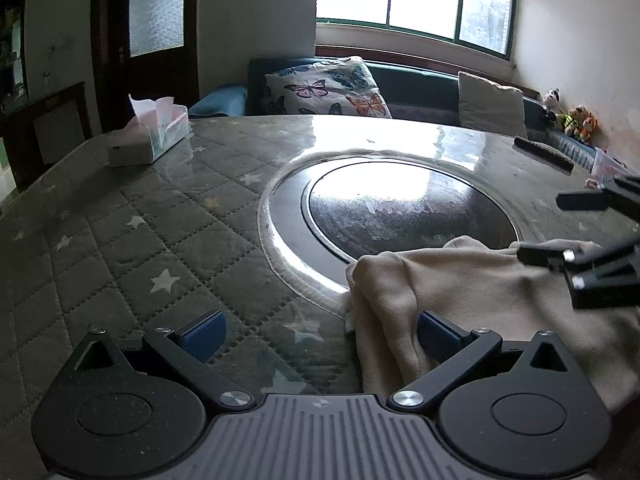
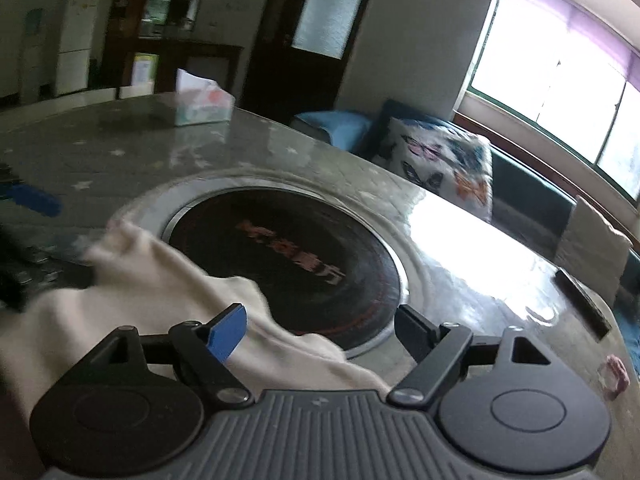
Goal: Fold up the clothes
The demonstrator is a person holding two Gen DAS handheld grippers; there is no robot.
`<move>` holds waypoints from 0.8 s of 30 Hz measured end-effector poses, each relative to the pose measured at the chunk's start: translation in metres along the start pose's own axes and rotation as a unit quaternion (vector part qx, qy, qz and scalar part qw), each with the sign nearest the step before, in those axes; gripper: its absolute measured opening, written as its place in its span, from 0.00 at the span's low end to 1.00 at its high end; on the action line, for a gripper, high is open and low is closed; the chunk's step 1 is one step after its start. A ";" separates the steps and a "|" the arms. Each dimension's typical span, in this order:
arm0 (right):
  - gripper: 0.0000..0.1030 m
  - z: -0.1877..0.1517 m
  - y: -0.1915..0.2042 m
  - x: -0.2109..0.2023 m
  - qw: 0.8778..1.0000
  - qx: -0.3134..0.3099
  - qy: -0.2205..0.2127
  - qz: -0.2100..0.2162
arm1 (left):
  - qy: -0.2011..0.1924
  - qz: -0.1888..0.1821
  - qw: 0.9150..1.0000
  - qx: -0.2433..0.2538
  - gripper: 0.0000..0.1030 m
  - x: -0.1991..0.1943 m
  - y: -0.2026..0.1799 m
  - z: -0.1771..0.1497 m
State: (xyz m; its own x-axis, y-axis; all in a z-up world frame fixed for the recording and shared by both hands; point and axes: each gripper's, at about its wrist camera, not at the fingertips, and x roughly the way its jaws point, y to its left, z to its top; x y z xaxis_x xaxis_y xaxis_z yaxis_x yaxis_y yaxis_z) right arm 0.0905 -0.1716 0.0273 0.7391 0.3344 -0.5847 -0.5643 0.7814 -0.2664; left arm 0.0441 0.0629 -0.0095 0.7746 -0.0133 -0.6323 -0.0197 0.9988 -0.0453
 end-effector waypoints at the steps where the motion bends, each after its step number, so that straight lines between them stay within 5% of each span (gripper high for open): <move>1: 0.81 -0.001 0.003 -0.001 1.000 -0.006 0.000 0.005 | 0.000 0.001 1.000 0.000 1.00 -0.001 0.000 -0.001; 10: 0.81 0.003 0.024 -0.024 0.999 -0.025 -0.013 0.015 | -0.004 0.024 0.999 -0.030 1.00 -0.014 0.023 -0.002; 20: 0.68 0.011 0.089 -0.060 0.978 -0.096 -0.034 0.183 | -0.006 -0.001 0.997 -0.080 0.89 -0.029 0.045 0.003; 24: 0.56 0.008 0.114 -0.061 0.970 -0.120 -0.020 0.211 | 0.000 -0.023 0.995 -0.093 0.88 -0.031 0.046 0.004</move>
State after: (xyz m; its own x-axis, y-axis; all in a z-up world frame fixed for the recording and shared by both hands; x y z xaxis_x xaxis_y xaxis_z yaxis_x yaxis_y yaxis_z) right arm -0.0162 -0.0985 0.0393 0.4342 0.6213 -0.6523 -0.8857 0.4266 -0.1832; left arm 0.0214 0.1098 0.0109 0.7777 -0.0583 -0.6259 -0.1015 0.9710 -0.2165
